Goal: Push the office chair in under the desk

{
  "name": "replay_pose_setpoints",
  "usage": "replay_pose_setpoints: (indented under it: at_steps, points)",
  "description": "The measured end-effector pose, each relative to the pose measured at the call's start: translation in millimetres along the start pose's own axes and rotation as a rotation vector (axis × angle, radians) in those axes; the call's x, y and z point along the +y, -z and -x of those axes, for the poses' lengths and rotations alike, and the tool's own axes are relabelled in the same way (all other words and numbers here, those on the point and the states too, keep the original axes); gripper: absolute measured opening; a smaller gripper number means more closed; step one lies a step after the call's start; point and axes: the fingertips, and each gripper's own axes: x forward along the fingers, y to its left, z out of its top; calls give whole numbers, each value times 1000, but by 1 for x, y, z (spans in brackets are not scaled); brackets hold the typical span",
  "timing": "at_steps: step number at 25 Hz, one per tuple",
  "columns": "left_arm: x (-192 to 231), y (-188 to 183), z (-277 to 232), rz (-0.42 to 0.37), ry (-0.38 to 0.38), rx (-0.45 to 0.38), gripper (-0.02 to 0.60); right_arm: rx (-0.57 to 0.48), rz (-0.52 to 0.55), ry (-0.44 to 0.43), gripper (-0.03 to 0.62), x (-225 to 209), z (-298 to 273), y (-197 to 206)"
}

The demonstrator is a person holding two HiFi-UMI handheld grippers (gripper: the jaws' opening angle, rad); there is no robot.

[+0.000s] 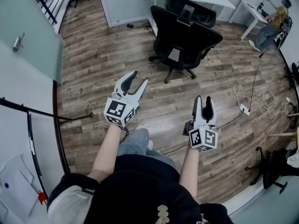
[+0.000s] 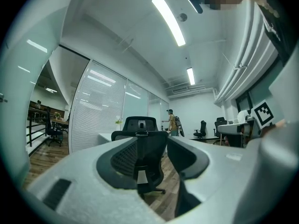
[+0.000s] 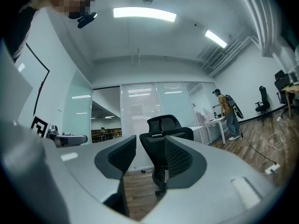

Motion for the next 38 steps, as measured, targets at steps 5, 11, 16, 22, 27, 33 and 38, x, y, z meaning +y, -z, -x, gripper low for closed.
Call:
replay_pose_setpoints:
  at_steps: [5,11,16,22,27,33,38]
  points:
    - [9,4,-3,10,-18,-3,186,-2,4,-9,183,-2,-10,0]
    - [16,5,-29,8,-8,-23,186,-13,26,-3,186,-13,-29,-3]
    - [27,8,-62,13,10,-28,186,-15,33,6,186,-26,-59,-1]
    - [54,17,-106,15,24,-18,186,-10,37,16,186,-37,-103,8]
    - [79,20,-159,17,48,1,186,9,25,36,186,-54,-152,15]
    - [111,15,-224,2,86,16,186,8,14,64,186,-70,-218,13]
    - [143,11,-281,8,113,22,186,6,17,83,186,-79,-276,9]
